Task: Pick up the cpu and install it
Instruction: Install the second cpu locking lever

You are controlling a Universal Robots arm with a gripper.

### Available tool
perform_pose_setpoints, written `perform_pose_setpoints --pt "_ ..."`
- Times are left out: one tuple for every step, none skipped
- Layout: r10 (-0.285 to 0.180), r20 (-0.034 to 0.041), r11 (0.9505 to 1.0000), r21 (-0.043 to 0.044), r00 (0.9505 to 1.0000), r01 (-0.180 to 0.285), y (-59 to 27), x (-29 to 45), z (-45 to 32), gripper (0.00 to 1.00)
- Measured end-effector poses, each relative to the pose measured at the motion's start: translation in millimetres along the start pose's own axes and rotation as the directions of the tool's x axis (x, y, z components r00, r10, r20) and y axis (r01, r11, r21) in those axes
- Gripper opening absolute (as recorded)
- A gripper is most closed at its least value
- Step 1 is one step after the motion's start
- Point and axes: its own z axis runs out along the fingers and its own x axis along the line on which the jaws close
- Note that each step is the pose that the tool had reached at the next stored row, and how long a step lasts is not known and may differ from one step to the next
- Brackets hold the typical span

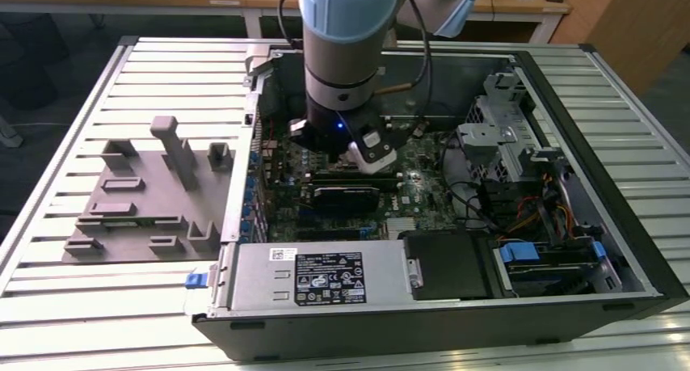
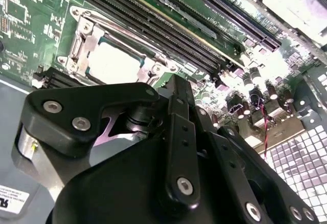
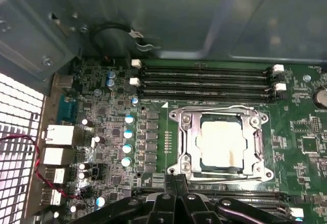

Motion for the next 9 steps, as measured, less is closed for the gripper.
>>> perform_pose_setpoints --pt "0.001 0.0002 1.0000 0.0060 1.0000 -0.001 1.2 -0.4 0.3 0.11" --pt "0.002 0.0002 0.9999 0.0114 1.0000 -0.002 2.9 -0.7 0.7 0.11" --pt "0.002 0.0003 0.9999 0.0168 1.0000 -0.002 4.7 -1.0 1.2 0.11" --pt "0.002 0.0005 0.9998 0.0221 1.0000 -0.002 6.5 -1.3 1.7 0.11" --pt "0.002 0.0005 0.9996 0.0279 1.0000 -0.003 8.4 -1.6 2.2 0.11" --pt "0.003 0.0006 0.9994 0.0335 1.0000 -0.003 9.9 -1.9 2.7 0.11" --pt "0.003 0.0007 0.9992 0.0392 1.0000 -0.004 11.4 -2.3 3.0 0.11" --pt "0.004 0.0010 0.9990 0.0444 1.0000 -0.004 12.9 -2.8 3.5 0.11" --pt "0.005 0.0011 0.9988 0.0487 1.0000 -0.005 14.4 -3.4 4.0 0.11"
